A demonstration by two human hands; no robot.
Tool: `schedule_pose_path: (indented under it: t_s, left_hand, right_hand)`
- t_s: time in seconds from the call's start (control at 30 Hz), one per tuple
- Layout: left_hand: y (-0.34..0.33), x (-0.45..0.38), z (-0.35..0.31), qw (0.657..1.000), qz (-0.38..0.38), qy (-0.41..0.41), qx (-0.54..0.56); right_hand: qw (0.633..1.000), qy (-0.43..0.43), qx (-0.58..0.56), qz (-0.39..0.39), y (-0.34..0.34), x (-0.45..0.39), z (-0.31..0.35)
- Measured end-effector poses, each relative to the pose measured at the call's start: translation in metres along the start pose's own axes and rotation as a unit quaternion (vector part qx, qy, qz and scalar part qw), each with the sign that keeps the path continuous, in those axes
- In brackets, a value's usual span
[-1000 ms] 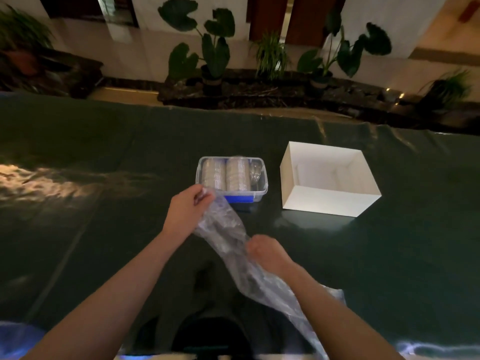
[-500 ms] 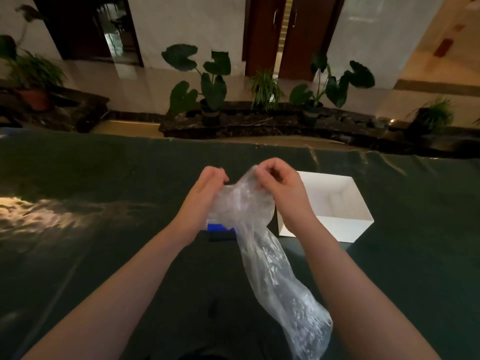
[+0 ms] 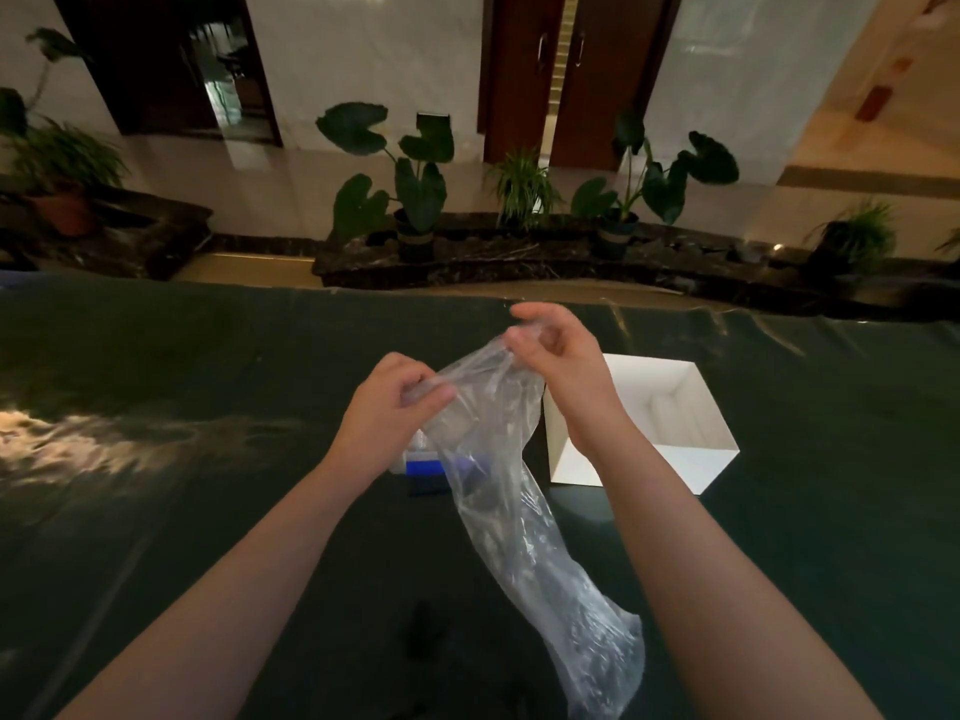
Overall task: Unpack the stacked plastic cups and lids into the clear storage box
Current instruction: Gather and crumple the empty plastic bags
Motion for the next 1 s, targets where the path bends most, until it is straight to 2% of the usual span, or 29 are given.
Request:
schedule_pose_path:
  t_s: [0.1, 0.2, 0.27, 0.4, 0.47, 0.53, 0.6, 0.67, 0.7, 0.73, 0.8, 0.87, 0.9, 1.0]
  left_hand:
    - [0.005, 0.0, 0.0, 0.999, -0.021, 0.0, 0.027]
    - [0.013, 0.0, -0.002, 0.991, -0.08, 0.009, 0.107]
    - [0.016, -0.002, -0.004, 0.972, -0.129, 0.025, 0.194]
    - [0.015, -0.007, -0.012, 0.93, -0.205, 0.086, 0.294]
    - [0.018, -0.011, -0.016, 0.924, -0.242, 0.073, 0.286]
    - [0.021, -0.015, -0.019, 0.938, -0.271, 0.046, 0.211]
    - [0.024, -0.02, -0.02, 0.95, -0.272, 0.054, 0.145]
    - [0.03, -0.025, -0.025, 0.953, -0.264, 0.052, 0.137]
    - [0.033, -0.03, -0.03, 0.96, -0.253, 0.02, 0.117]
    - [0.034, -0.036, -0.039, 0.971, -0.226, -0.025, 0.069]
    - [0.026, -0.048, -0.06, 0.986, -0.119, -0.095, -0.066]
    - [0.013, -0.058, -0.075, 0.979, -0.027, -0.131, -0.155]
    - [0.009, -0.061, -0.08, 0.976, 0.004, -0.139, -0.166]
    - [0.008, -0.066, -0.088, 0.982, 0.079, -0.145, -0.089]
  right_hand:
    - [0.999, 0.012, -0.011, -0.037, 0.003, -0.004, 0.007]
    - [0.994, 0.0, -0.082, -0.069, 0.01, -0.007, 0.011]
    - [0.988, -0.022, -0.126, -0.088, 0.011, -0.008, 0.013]
    - [0.986, -0.05, -0.119, -0.104, 0.009, -0.009, 0.008]
    - [0.984, -0.059, -0.121, -0.113, 0.013, -0.01, 0.005]
    - [0.983, -0.063, -0.125, -0.12, 0.02, -0.012, 0.002]
    - [0.985, -0.051, -0.124, -0.111, 0.024, -0.013, 0.005]
    - [0.993, 0.005, -0.06, -0.099, 0.024, -0.014, 0.012]
    - [0.995, 0.046, -0.006, -0.092, 0.022, -0.014, 0.016]
    - [0.992, 0.086, 0.041, -0.081, 0.018, -0.014, 0.021]
    - [0.985, 0.142, 0.085, -0.046, 0.007, -0.012, 0.026]
    - [0.984, 0.164, 0.072, -0.017, -0.002, -0.01, 0.026]
    - [0.986, 0.16, 0.048, -0.016, -0.004, -0.01, 0.025]
    - [0.993, 0.099, -0.05, -0.042, -0.001, -0.012, 0.016]
Point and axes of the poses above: each hand's wrist, its own x-axis away from the middle knuckle, its own y-axis out of the back of the hand, z = x × y, the point moved 2 cm from there along -x, towards the middle knuckle, and after that the axes turned 2 degrees about -y, right-handed, at the moved point
